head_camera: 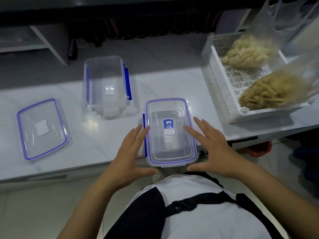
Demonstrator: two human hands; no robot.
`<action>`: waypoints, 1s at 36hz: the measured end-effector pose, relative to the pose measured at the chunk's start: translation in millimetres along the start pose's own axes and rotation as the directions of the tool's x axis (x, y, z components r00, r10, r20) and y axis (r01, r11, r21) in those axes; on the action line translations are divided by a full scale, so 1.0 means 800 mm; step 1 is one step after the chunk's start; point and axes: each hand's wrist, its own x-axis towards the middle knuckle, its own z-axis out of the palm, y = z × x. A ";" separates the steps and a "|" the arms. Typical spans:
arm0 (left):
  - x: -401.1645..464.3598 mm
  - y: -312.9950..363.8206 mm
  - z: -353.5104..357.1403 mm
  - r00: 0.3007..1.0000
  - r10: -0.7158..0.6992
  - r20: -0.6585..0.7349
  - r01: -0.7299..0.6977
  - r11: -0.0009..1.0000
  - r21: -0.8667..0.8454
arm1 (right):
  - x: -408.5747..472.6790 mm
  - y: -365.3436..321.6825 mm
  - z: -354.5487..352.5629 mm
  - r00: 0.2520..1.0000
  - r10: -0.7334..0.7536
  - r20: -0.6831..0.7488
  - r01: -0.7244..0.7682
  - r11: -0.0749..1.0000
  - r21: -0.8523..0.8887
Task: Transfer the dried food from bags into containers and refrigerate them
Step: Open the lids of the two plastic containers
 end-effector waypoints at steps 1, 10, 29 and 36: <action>0.002 0.001 0.003 0.999 0.017 0.043 -0.021 0.997 0.077 | 0.001 0.000 0.004 0.999 -0.031 0.024 0.033 0.995 -0.093; 0.013 -0.010 0.004 1.000 -0.010 0.004 0.010 0.999 0.031 | 0.013 0.006 0.021 0.974 -0.158 -0.162 0.149 0.986 -0.069; 0.042 0.025 -0.062 0.989 0.039 -0.145 -0.045 0.998 -0.040 | 0.036 -0.026 -0.072 0.885 -0.145 -0.443 0.279 0.925 0.256; 0.087 0.050 -0.090 0.923 0.051 -0.382 -0.077 0.996 -0.054 | 0.086 -0.052 -0.121 0.762 -0.007 -0.647 0.344 0.852 0.395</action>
